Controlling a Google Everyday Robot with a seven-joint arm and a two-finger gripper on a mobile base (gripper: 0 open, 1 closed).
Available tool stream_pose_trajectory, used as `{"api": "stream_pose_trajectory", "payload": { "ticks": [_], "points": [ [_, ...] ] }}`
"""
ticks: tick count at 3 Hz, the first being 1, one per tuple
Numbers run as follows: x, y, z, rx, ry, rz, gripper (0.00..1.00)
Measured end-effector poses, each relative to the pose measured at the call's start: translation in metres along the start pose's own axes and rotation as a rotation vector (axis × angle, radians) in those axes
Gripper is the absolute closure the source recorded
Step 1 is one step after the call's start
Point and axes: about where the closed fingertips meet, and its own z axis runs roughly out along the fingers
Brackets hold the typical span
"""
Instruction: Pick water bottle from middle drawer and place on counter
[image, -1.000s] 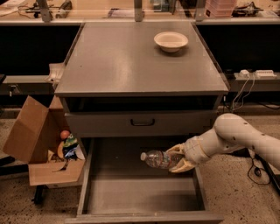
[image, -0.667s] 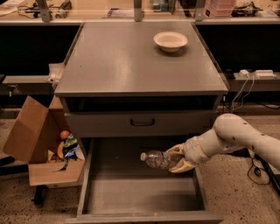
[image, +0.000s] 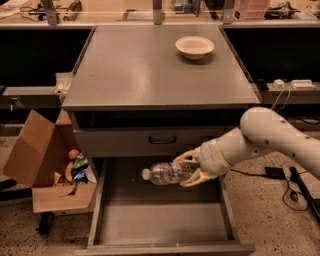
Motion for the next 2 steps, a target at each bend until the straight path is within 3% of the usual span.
{"api": "stream_pose_trajectory", "payload": {
  "ticks": [1, 2],
  "points": [
    [-0.0395, -0.0149, -0.0135, 0.004, 0.015, -0.094, 1.00],
    [-0.0407, -0.0154, -0.0143, 0.004, 0.017, -0.096, 1.00]
  ]
}}
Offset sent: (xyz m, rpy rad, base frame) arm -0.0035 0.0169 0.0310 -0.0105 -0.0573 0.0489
